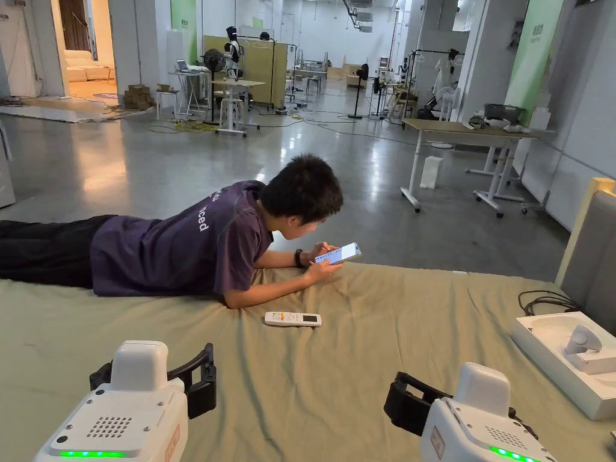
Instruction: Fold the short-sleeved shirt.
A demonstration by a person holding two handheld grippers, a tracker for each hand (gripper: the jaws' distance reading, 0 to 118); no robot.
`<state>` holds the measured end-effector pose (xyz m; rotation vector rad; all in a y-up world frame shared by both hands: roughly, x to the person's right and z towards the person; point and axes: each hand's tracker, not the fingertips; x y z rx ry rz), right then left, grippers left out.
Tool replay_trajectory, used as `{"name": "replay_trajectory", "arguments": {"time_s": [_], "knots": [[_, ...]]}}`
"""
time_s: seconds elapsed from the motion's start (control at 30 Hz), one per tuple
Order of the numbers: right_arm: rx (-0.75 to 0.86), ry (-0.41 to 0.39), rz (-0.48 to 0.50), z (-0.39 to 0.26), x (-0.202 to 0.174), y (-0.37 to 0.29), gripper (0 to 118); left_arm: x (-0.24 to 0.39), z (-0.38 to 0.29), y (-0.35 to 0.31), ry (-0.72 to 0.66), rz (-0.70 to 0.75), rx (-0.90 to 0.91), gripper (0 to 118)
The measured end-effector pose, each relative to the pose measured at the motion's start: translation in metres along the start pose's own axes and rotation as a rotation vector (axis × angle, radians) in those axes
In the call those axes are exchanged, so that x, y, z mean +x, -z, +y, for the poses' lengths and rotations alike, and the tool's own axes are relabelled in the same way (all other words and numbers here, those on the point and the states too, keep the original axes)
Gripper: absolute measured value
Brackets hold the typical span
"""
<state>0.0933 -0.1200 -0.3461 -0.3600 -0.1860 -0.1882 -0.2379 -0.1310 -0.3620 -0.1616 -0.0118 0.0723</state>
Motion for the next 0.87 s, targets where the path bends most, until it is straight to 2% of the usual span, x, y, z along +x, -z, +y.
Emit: {"name": "replay_trajectory", "arguments": {"time_s": [0.17, 0.43, 0.5, 0.6, 0.7, 0.87], "knots": [[-0.019, 0.055, 0.122, -0.001, 0.006, 0.003, 117, 0.002, 0.001, 0.001, -0.005, -0.012, -0.001, 83], [0.024, 0.055, 0.108, 0.0, 0.006, 0.01, 117, 0.005, 0.001, 0.008, -0.023, -0.038, -0.008, 83], [0.065, 0.014, 0.069, 0.001, 0.005, 0.01, 117, 0.006, 0.001, 0.009, -0.019, -0.039, -0.006, 83], [0.131, -0.09, 0.013, -0.002, -0.001, 0.008, 117, 0.009, -0.002, 0.011, 0.001, -0.029, 0.014, 83], [0.183, -0.162, 0.001, -0.005, -0.007, 0.004, 118, 0.013, -0.004, 0.01, 0.037, -0.013, 0.067, 83], [0.257, -0.195, -0.043, -0.011, -0.013, 0.0, 118, 0.015, -0.001, 0.01, 0.047, -0.021, 0.073, 83]]}}
